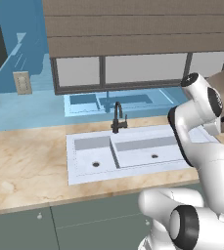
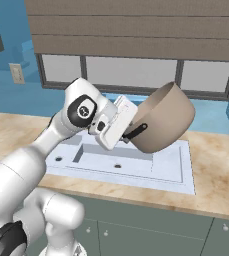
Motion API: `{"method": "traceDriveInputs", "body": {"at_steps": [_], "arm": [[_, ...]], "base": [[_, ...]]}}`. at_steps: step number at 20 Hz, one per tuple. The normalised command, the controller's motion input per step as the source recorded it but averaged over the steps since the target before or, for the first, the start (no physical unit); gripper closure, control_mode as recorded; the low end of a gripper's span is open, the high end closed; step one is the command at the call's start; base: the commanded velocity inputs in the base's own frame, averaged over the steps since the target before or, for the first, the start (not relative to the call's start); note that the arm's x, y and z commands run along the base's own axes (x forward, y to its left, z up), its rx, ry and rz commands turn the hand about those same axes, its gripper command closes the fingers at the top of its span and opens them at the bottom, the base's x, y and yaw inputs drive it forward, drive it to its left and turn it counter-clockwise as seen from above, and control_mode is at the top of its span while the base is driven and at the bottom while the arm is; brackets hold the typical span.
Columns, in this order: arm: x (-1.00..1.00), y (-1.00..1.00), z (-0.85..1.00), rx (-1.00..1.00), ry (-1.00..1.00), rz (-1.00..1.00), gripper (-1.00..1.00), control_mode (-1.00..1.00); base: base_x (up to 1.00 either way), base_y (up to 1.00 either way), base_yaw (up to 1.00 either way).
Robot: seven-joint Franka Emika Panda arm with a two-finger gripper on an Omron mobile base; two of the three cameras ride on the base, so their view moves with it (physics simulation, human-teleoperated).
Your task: Dump the broccoli from the pot into the sink. Then turn on the water and wash the broccoli. Then turn off the water and put the broccoli back in the pot.
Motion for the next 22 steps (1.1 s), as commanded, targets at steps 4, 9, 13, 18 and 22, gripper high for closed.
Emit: {"method": "traceDriveInputs", "body": {"at_steps": [4,9,13,18,22], "arm": [[0.18,-0.13,-0.26,-0.13,0.12,0.13,1.00,-1.00],[0.20,-0.02,-0.27,-0.11,0.11,0.16,1.00,-1.00],[0.25,0.00,-0.05,-0.14,0.08,0.06,1.00,-1.00],[0.22,0.00,-0.03,-0.15,0.06,0.01,1.00,-1.00],[0.11,0.00,0.00,-0.15,0.05,0.00,1.00,-1.00]], "base": [[0.00,0.00,0.00],[0.00,0.00,0.00],[0.00,0.00,0.00],[0.00,0.00,0.00],[0.00,0.00,0.00]]}}
